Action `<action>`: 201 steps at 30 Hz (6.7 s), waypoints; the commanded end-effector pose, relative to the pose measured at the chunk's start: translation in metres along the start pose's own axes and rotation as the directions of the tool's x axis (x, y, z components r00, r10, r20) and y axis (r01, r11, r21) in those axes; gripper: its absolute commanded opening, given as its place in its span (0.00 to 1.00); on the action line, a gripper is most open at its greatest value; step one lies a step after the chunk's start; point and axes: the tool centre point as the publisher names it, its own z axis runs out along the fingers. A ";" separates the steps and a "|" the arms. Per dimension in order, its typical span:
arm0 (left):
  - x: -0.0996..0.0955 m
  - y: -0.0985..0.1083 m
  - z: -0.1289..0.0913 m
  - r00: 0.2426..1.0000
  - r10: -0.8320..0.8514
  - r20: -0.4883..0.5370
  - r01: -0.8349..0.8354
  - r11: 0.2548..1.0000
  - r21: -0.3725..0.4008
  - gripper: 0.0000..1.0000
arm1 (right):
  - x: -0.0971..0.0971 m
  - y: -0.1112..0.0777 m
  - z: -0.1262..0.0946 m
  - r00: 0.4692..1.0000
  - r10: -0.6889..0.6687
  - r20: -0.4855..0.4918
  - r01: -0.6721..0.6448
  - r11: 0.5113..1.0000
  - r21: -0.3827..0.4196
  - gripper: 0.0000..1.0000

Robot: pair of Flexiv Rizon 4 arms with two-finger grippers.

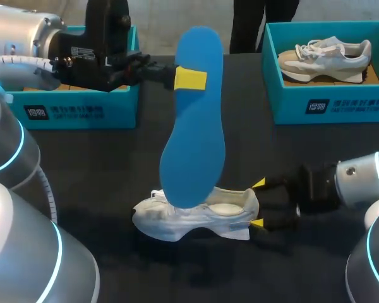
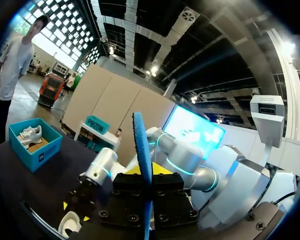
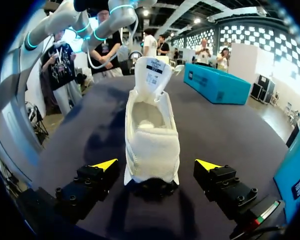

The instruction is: Take the shoe out of the shoebox, open the shoe tongue, remove and reinsert the insole, then place the shoe into the shoebox

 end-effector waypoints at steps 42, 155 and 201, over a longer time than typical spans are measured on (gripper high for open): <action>-0.001 -0.001 0.001 1.000 -0.001 0.000 0.001 1.000 -0.003 0.00 | 0.013 0.066 0.016 1.000 0.006 -0.019 0.010 0.687 0.727 1.00; -0.001 -0.001 0.001 1.000 -0.001 0.000 0.001 1.000 -0.003 0.00 | 0.051 0.066 0.024 0.444 0.575 0.687 -0.894 0.329 0.303 0.00; -0.001 -0.001 0.001 1.000 -0.001 0.000 0.001 1.000 -0.003 0.00 | 0.045 0.025 0.039 0.230 0.691 0.686 -0.970 0.216 0.107 1.00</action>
